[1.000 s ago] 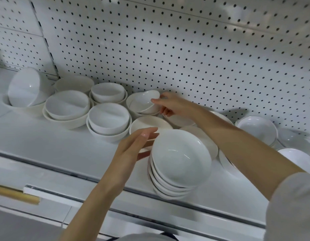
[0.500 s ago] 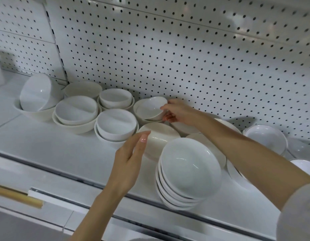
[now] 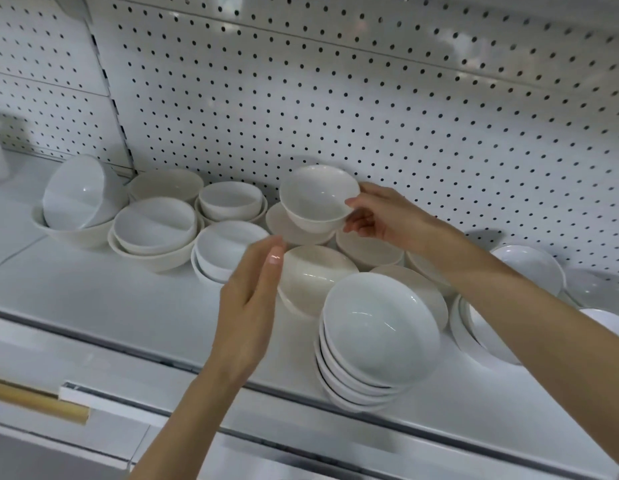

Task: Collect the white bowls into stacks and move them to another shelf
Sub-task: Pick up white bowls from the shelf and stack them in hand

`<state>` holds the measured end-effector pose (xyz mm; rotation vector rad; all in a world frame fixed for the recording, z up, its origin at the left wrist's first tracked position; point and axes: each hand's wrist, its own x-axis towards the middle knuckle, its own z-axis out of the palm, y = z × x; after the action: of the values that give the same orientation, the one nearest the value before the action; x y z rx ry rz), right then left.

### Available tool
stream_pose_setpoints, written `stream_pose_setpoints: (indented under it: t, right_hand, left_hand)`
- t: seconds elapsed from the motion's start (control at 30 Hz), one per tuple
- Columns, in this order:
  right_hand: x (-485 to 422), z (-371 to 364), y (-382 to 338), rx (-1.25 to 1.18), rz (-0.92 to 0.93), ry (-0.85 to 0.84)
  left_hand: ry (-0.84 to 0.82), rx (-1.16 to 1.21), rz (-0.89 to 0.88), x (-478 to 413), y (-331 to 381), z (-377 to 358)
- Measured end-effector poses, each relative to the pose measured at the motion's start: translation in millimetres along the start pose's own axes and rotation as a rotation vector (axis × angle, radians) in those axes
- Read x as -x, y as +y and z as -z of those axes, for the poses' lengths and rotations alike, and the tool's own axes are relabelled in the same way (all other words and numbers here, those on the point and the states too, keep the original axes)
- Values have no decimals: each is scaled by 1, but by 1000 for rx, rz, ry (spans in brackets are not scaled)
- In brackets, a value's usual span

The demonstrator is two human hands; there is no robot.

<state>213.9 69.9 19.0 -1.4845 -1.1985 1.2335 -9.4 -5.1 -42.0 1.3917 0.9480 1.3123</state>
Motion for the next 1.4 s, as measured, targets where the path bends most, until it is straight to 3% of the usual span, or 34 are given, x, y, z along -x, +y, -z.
stream_pose_setpoints:
  t: [0.17,0.33,0.73,0.97,1.13,1.4]
  right_hand:
    - [54,9,-20,-22,83,-23]
    - [97,15,-32,1,98,-27]
    - [167,10,-20,-23,36,-33]
    - [184,7,-5,-50,-1,-30]
    - [193,5,6,94,110,-69]
    - [191,3,34,71,163,-28]
  left_hand:
    - [68,83,-70,-13,28,-3]
    - [-52,29,-31,-13,40,-16]
    - [-285,64,-124,20,46,-39]
    - [-319,14,-152,40,37,-42]
    - [-289,14,-131,51,27,-42]
    - [-260,-28,-119,66,14,-39]
